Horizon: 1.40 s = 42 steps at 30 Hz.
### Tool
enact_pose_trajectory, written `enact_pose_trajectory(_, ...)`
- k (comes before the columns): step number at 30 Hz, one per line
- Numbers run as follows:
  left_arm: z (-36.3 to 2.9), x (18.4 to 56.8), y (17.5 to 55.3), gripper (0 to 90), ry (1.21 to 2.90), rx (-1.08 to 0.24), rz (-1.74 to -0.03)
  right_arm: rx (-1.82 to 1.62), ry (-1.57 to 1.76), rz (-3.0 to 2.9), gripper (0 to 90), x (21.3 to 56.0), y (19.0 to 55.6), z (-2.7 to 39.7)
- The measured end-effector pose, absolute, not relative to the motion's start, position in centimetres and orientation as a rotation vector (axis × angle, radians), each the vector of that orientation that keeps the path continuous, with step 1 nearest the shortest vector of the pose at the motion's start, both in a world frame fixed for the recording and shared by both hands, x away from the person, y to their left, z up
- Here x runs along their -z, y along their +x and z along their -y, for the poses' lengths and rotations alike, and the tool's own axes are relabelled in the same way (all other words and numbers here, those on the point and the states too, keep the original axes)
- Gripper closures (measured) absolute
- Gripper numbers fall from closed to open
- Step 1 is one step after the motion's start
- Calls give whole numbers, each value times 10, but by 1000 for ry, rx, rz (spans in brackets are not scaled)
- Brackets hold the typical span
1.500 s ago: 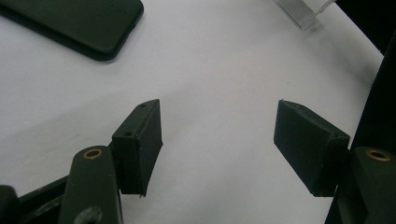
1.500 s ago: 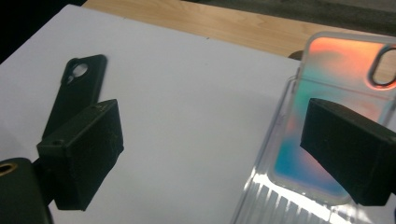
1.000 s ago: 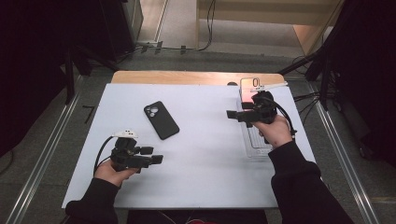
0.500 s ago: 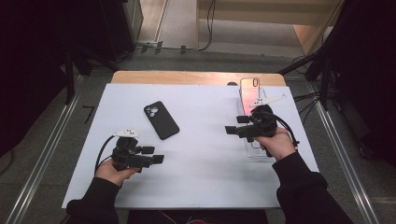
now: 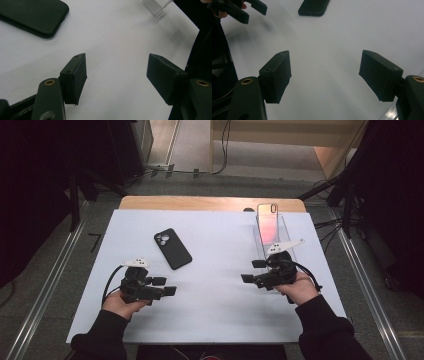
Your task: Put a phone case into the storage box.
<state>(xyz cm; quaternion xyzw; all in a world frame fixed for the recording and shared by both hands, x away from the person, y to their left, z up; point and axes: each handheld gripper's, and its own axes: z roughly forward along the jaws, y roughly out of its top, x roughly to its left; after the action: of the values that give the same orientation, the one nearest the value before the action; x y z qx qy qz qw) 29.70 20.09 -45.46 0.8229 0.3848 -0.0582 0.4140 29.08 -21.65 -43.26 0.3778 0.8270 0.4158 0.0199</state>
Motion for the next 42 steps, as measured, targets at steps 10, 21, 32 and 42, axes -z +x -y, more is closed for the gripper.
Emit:
enact_pose_trajectory(10, -200, 454, 295, 330, 2067, 152, -956, -1267, 1163, -2601, 233, 447, 270, 225)
enact_pose_trajectory(21, -199, 453, 294, 330, 2068, 154, -955, -1252, 1169, -2627, 232, 462, 254, 238)
enact_pose_trajectory(32, -200, 453, 294, 330, 2063, 157, -954, -1215, 1200, -2640, 232, 472, 248, 247)
enact_pose_trajectory(42, -196, 451, 295, 295, 2052, 157, -944, -1220, 1217, -2629, 232, 474, 249, 250)
